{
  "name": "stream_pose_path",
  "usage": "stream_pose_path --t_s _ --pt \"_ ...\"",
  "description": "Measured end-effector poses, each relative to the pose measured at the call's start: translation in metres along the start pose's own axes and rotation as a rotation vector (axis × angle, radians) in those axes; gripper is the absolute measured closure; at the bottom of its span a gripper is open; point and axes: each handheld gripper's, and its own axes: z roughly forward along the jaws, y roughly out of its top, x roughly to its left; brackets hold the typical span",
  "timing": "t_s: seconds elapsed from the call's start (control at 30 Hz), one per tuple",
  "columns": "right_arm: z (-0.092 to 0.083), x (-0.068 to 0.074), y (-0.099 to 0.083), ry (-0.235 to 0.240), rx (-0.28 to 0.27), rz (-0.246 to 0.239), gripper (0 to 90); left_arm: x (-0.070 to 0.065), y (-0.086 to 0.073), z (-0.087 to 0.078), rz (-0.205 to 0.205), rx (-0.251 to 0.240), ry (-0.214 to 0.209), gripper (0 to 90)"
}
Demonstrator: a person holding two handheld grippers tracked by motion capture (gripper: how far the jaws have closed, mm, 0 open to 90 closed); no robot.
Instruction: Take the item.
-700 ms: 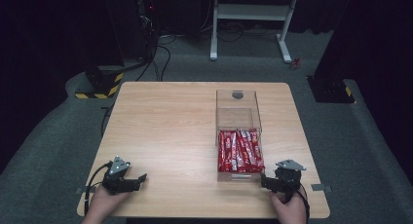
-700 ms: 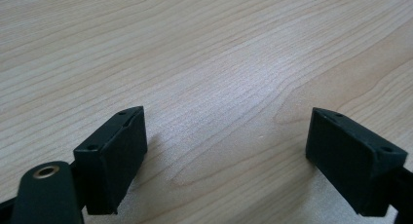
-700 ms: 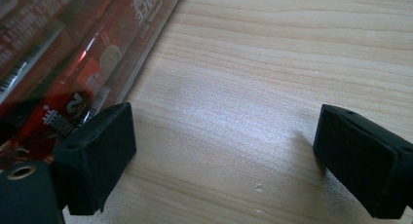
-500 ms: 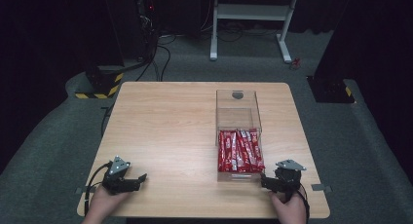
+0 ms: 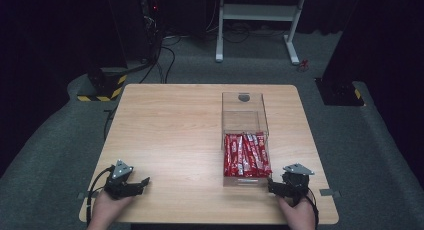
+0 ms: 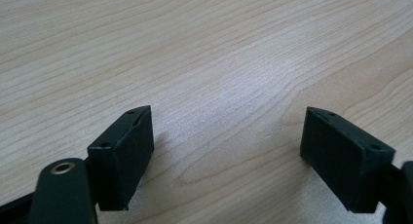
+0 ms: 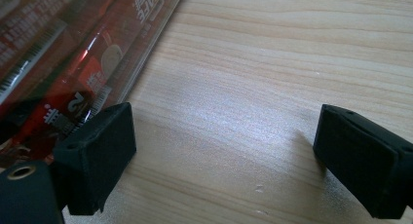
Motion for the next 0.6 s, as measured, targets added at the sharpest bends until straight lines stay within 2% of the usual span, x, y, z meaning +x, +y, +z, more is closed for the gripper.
stream_pose_path --t_s 0.13,0.23,0.47,0.53,0.6 --pt "0.000 0.000 0.000 0.000 0.000 0.000 8.2 -0.005 0.004 -0.005 0.008 -0.024 0.018 21.3" --pt "0.000 0.000 0.000 0.008 0.001 -0.009 8.2 -0.008 0.006 -0.008 -0.006 -0.050 0.003 21.1" --pt "0.000 0.000 0.000 0.012 0.002 -0.011 8.2 -0.019 0.011 -0.010 0.007 -0.091 -0.031 21.2" --pt "0.000 0.000 0.000 0.013 0.002 -0.012 8.2 -0.020 0.012 -0.011 0.014 -0.094 -0.028 21.3" --pt "0.000 0.000 0.000 0.014 0.002 -0.013 8.2 -0.023 0.013 -0.013 0.020 -0.118 -0.028 21.3"
